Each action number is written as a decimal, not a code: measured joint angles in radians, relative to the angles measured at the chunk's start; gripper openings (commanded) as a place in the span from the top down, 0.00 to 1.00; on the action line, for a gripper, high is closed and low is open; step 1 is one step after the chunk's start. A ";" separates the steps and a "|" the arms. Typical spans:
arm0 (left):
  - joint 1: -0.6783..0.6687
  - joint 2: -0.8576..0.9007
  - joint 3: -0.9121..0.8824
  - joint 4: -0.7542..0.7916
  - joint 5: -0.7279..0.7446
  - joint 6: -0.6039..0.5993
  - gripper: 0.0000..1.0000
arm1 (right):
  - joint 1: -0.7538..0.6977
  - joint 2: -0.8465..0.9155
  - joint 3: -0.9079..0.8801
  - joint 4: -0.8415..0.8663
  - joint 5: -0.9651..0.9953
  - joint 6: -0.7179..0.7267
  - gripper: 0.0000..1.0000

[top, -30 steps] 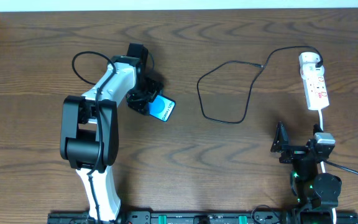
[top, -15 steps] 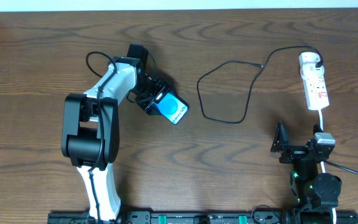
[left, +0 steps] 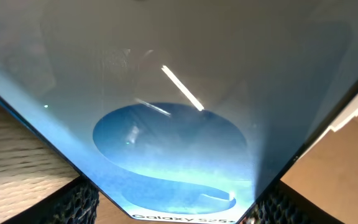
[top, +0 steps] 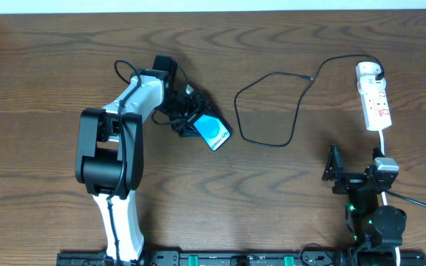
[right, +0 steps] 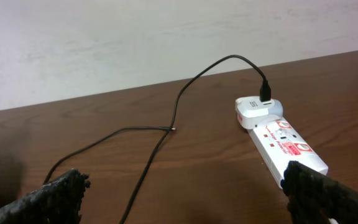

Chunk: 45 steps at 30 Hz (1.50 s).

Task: Plug charger to phone and switch on socket
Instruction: 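Lift the phone with the left gripper and tilt it upright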

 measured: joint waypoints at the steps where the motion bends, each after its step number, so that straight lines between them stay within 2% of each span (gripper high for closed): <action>1: 0.000 0.002 -0.001 0.000 0.011 0.016 0.46 | 0.000 0.000 0.000 0.000 0.000 0.000 0.01; 11: -0.001 -0.001 -0.014 0.001 0.056 0.145 0.46 | 0.000 0.000 0.000 0.000 0.000 0.000 0.01; 18: -0.001 -0.058 -0.018 0.000 0.055 0.178 0.47 | 0.000 0.000 0.000 0.000 0.000 0.000 0.01; 25: -0.001 -0.187 -0.018 0.000 0.071 0.187 0.47 | 0.000 0.000 0.000 0.000 0.000 0.000 0.01; 34: -0.001 -0.299 -0.018 -0.001 0.177 0.192 0.47 | 0.000 0.000 0.000 0.000 0.000 0.000 0.01; 45: -0.002 -0.312 -0.018 -0.013 0.364 0.166 0.47 | 0.000 0.000 0.000 0.000 0.000 0.000 0.01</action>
